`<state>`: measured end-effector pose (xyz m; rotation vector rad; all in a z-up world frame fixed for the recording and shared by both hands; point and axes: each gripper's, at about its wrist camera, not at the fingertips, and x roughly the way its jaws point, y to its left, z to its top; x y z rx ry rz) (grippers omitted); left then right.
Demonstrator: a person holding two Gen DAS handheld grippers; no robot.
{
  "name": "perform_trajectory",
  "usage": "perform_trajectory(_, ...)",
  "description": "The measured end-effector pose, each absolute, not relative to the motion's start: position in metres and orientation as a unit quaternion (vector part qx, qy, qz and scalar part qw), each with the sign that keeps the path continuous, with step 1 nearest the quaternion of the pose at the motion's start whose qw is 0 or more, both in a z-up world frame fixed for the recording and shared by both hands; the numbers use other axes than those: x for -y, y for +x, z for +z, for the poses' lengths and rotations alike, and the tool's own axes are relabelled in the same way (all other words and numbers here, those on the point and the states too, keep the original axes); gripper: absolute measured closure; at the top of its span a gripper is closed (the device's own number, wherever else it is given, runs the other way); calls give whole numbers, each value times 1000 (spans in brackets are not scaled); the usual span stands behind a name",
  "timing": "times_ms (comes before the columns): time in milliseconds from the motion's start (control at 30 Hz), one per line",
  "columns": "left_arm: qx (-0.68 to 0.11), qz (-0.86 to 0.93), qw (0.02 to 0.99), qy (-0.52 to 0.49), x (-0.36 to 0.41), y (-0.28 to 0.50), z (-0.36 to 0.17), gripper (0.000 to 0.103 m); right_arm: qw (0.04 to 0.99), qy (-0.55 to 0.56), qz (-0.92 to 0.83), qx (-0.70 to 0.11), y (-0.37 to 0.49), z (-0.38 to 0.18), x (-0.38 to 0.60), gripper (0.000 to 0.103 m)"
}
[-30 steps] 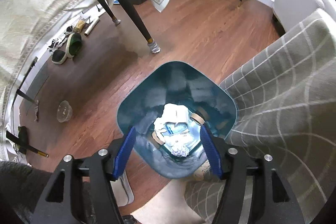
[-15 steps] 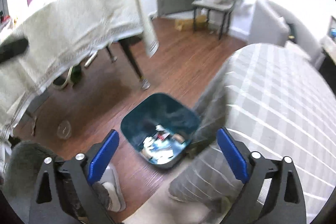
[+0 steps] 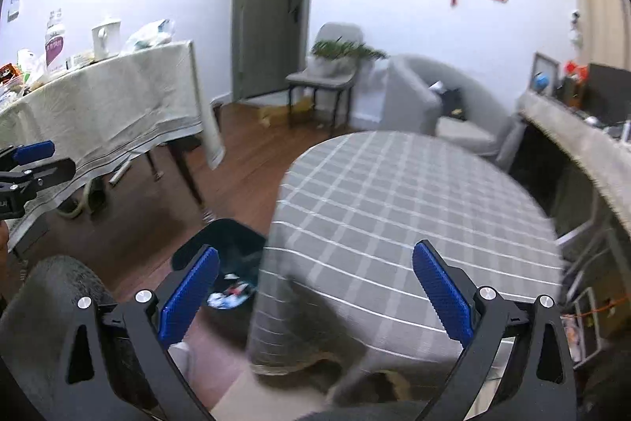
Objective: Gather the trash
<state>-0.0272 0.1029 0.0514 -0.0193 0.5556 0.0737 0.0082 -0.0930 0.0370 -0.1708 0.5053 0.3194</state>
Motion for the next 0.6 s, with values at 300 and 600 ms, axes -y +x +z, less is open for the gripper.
perform_trajectory(300,-235,40,971,3,-82,-66,34,3,972,-48,120,-197,-34,37,148,4)
perform_trajectory(600,-216,4,976,-9,-62,-84,28,3,978,-48,116,-164,-63,35,164,4)
